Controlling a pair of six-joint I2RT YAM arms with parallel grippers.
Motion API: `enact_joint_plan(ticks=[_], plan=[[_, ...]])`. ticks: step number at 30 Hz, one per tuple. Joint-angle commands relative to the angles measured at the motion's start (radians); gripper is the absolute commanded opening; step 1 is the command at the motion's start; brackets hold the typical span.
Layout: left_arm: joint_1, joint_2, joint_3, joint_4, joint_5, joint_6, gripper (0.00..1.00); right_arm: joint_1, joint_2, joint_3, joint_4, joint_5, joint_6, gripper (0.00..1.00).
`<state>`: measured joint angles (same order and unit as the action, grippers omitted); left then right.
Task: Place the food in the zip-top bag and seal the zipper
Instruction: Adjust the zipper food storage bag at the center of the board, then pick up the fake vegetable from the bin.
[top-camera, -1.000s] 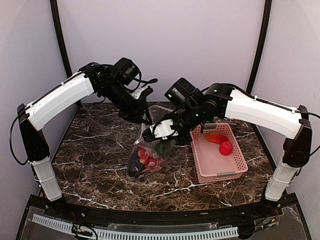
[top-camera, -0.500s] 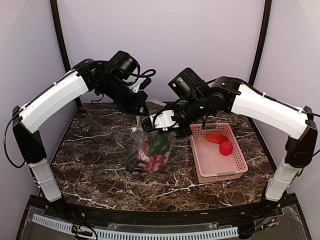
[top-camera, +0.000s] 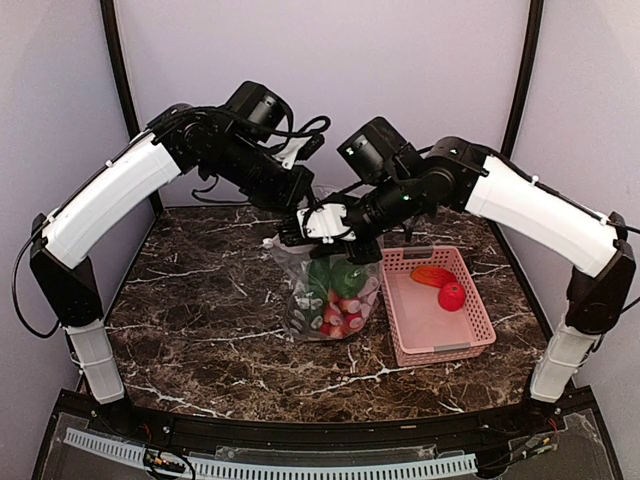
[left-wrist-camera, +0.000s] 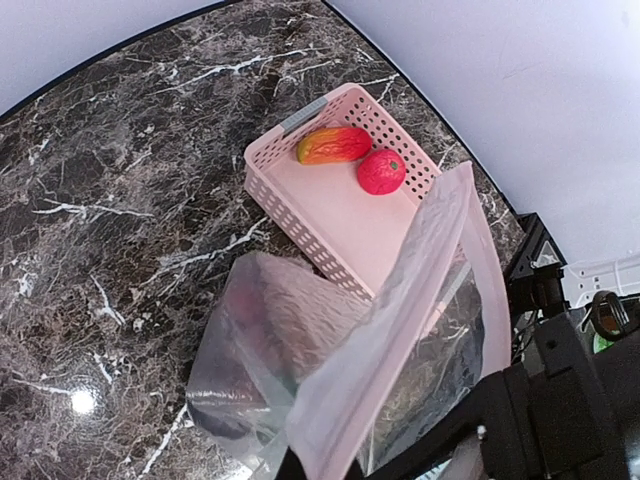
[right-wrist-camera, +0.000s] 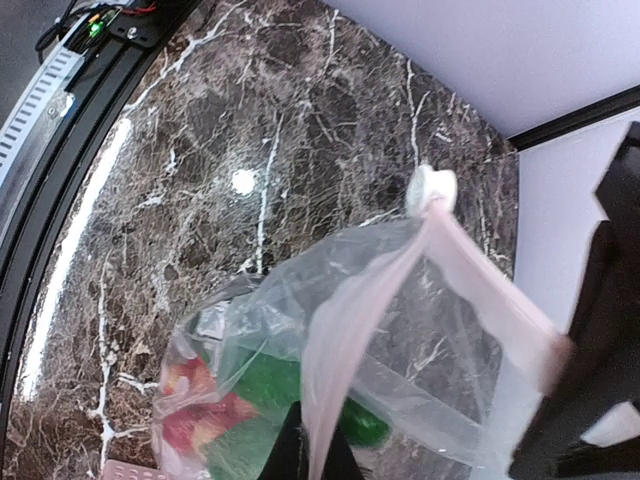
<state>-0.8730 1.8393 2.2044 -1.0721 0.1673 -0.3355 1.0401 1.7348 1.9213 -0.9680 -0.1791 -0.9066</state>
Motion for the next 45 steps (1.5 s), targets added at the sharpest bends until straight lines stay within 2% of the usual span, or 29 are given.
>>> enact_joint_plan(ticks=[1,4,7,12,14,19,20,23,25,30,32,39,45], plan=[[0.005,0.016,0.011,-0.002,-0.014,0.030,0.01,0.003,-0.010,-0.042,0.000,-0.020,0.041,0.03],[0.006,0.025,0.004,-0.013,-0.022,0.039,0.01,-0.001,-0.032,-0.049,0.000,-0.015,0.041,0.05],[0.005,0.026,-0.018,-0.013,-0.035,0.045,0.01,-0.019,-0.065,-0.057,-0.010,-0.047,0.056,0.26],[0.006,0.025,-0.059,-0.006,-0.035,0.043,0.01,-0.129,-0.178,-0.063,-0.035,-0.231,0.090,0.50],[0.007,0.026,-0.065,-0.005,-0.043,0.043,0.01,-0.180,-0.231,-0.086,-0.034,-0.269,0.092,0.58],[0.006,0.028,-0.075,0.003,-0.064,0.050,0.01,-0.361,-0.347,-0.176,-0.021,-0.329,0.141,0.70],[0.007,0.030,-0.081,0.004,-0.070,0.051,0.01,-0.399,-0.369,-0.209,0.003,-0.332,0.164,0.74],[0.007,0.030,-0.093,0.008,-0.073,0.052,0.01,-0.525,-0.414,-0.312,0.086,-0.317,0.254,0.97],[0.007,0.031,-0.104,0.015,-0.068,0.049,0.01,-0.609,-0.423,-0.368,0.142,-0.283,0.323,0.99],[0.007,0.027,-0.120,0.060,-0.025,0.040,0.01,-0.757,-0.429,-0.434,0.142,-0.282,0.376,0.99],[0.007,0.026,-0.128,0.073,-0.020,0.040,0.01,-0.771,-0.431,-0.476,0.135,-0.248,0.345,0.97],[0.008,0.023,-0.136,0.083,-0.009,0.048,0.01,-0.773,-0.347,-0.619,0.060,-0.086,0.226,0.79],[0.008,-0.006,-0.174,0.117,0.012,0.039,0.01,-0.773,-0.252,-0.622,-0.077,-0.044,0.186,0.78]])
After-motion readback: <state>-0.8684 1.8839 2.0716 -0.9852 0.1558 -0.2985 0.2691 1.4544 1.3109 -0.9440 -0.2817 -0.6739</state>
